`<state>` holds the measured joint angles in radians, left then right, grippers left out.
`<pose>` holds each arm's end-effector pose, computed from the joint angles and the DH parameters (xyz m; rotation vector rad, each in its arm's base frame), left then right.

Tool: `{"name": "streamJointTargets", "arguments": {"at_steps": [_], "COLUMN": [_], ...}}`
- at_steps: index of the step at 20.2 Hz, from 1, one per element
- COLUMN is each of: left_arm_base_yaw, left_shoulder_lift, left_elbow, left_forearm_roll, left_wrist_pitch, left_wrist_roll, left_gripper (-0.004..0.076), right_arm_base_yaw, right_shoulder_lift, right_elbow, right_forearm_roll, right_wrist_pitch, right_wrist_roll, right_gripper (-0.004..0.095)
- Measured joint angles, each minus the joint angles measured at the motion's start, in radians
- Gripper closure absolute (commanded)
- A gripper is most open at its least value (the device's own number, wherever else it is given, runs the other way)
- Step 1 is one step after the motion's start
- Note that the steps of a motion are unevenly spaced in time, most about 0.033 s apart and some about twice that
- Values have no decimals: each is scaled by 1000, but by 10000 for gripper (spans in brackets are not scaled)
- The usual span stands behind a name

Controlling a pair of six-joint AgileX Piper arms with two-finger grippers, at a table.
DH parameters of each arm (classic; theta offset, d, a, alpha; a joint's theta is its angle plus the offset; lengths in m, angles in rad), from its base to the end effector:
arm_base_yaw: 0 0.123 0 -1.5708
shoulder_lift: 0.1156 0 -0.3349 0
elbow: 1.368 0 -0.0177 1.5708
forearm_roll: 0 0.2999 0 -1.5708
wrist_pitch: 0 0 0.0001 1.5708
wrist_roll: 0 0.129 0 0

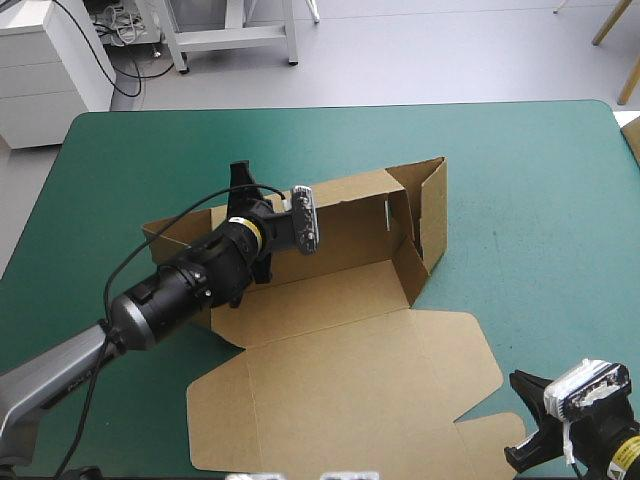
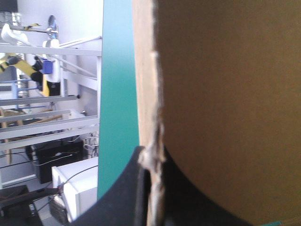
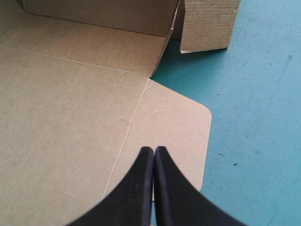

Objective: Fold the box

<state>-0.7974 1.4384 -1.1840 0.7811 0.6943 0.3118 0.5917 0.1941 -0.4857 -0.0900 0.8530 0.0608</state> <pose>0.3078 -0.2320 0.3511 1.5699 1.6188 0.6177 0.0611 0.0305 0.2938 -0.5568 1.9784 0.3010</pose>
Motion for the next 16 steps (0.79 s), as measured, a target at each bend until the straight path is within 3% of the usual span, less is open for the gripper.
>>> {"name": "streamJointTargets", "arguments": {"at_steps": [2,4,8,16], "left_arm_base_yaw": [-66,-124,-201,-218], "left_shoulder_lift": [-1,-7,-14,-23], "left_elbow": [59,103,121,188], "left_forearm_roll": [158,260,345,447], "left_wrist_pitch": [16,33,40,7], "left_wrist_roll": [-136,-237,-341,-368], "left_gripper": [731,731,731,731], "right_arm_base_yaw": [0,0,0,0], "right_shoulder_lift": [0,0,0,0], "right_elbow": [0,0,0,0], "right_forearm_roll": [-22,-26,-26,-105], "right_wrist_pitch": [0,0,0,0], "right_wrist_roll": [24,32,36,41], "right_gripper": [904,802,498,465]}}
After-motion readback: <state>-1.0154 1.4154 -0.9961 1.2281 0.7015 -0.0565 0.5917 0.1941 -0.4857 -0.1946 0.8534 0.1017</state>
